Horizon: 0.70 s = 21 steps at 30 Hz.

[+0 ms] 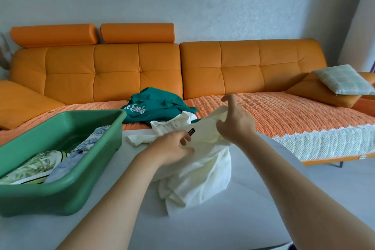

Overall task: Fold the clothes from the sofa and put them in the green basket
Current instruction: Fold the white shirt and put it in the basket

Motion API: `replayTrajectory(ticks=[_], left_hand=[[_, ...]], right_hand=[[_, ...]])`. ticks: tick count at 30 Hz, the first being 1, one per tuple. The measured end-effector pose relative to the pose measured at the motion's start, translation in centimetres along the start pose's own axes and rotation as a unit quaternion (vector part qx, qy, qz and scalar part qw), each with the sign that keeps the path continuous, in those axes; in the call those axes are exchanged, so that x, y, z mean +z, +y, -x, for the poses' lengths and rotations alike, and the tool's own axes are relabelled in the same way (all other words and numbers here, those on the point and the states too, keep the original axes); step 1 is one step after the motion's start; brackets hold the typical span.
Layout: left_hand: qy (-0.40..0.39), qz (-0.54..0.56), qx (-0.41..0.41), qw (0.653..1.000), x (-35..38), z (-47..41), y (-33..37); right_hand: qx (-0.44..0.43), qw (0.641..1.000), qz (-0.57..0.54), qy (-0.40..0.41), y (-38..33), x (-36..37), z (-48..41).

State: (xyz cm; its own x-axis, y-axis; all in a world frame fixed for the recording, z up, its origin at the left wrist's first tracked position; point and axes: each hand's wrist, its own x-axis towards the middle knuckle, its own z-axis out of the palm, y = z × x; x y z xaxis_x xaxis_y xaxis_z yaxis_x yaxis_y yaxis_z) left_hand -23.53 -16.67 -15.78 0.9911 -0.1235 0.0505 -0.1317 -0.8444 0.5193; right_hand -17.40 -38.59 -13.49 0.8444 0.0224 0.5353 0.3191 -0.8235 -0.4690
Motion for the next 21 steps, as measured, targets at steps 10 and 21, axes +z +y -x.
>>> replayTrajectory(ticks=[10, 21], left_hand=[[0.000, -0.151, 0.022, 0.988, 3.1, -1.0, 1.2], [-0.066, -0.113, 0.009, 0.991, 2.7, -0.6, 0.5]], right_hand=[[-0.185, 0.968, 0.113, -0.126, 1.7, -0.1, 2.3], [-0.080, 0.965, -0.046, -0.246, 1.6, 0.9, 2.7]])
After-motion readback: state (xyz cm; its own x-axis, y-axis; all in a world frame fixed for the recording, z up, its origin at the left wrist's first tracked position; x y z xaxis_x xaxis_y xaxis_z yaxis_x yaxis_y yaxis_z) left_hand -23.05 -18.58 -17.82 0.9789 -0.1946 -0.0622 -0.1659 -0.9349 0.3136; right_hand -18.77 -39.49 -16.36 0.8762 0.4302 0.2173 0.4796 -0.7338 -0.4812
